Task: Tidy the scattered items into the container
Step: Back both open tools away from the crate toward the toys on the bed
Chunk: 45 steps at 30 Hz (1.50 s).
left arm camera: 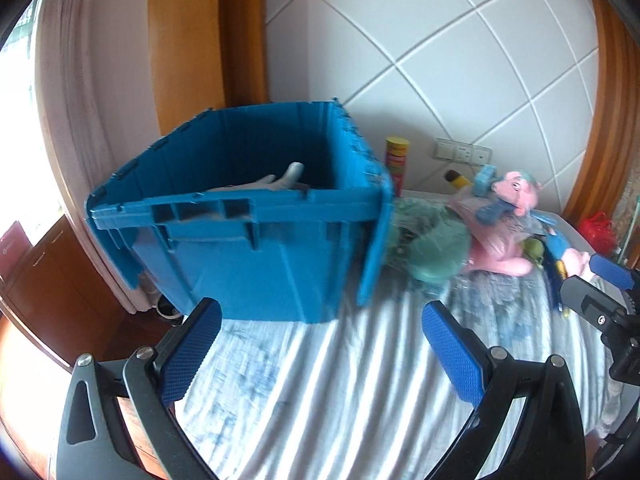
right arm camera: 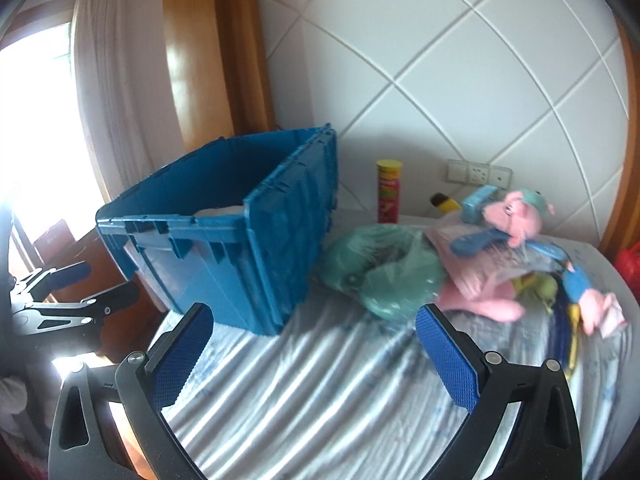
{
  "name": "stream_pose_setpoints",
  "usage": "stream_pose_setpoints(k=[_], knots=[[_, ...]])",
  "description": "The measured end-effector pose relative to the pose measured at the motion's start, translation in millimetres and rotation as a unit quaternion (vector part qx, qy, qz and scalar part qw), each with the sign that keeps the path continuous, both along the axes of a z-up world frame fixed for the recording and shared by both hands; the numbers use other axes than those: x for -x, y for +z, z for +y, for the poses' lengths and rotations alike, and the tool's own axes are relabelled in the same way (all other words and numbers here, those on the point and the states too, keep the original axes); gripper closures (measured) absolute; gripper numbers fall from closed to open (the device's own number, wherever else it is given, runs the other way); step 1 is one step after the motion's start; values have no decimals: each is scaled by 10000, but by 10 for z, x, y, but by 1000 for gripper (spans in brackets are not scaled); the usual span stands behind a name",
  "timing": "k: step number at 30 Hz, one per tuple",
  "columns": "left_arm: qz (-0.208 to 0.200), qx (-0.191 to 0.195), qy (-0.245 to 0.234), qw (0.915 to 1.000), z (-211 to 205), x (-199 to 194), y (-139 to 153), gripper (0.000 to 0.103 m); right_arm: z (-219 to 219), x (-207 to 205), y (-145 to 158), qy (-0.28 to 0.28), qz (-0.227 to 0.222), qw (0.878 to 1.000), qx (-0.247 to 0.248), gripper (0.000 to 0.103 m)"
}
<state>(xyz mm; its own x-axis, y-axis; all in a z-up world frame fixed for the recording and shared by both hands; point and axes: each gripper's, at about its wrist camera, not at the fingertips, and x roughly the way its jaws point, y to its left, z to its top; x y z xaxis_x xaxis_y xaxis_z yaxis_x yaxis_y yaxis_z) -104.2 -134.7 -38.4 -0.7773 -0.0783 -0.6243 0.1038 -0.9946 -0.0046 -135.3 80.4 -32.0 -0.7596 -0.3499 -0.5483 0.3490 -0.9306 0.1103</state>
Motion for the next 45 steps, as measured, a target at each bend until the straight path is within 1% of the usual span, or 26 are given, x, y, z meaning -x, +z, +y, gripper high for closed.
stream_pose_setpoints(k=[4, 8, 14, 17, 20, 25, 31, 37, 45], knots=[[27, -31, -102, 9999, 411, -132, -9, 1, 433, -221, 1, -162, 26, 9999, -32, 0], [42, -59, -274, 9996, 759, -221, -5, 1, 821, -358, -12, -344, -1, 9994, -12, 0], [-5, -28, -559, 9984, 1149, -177, 3, 1, 1268, -469, -46, -640, -47, 9979, 10, 0], [-52, -22, -719, 9974, 1286, -81, -35, 1, 1456, -473, -82, -843, -63, 9964, 40, 0], [-56, -93, -883, 9960, 1380, 50, -76, 1, 1604, -446, -125, -1050, -91, 9944, 52, 0], [-131, -208, -1063, 9940, 1494, 356, -113, 1, 1772, -294, -142, -1330, -199, 9909, -95, 0], [-131, -249, -1312, 9910, 1588, 612, -133, 1, 1987, -165, -155, -1669, -229, 9857, -99, 0], [-114, -254, -1530, 9878, 1716, 781, -178, 1, 2160, -61, -198, -1979, -328, 9796, -127, 0], [-353, -213, -1748, 9837, 2143, 953, -329, 1, 2581, -116, -309, -2398, -586, 9690, -133, 0]])
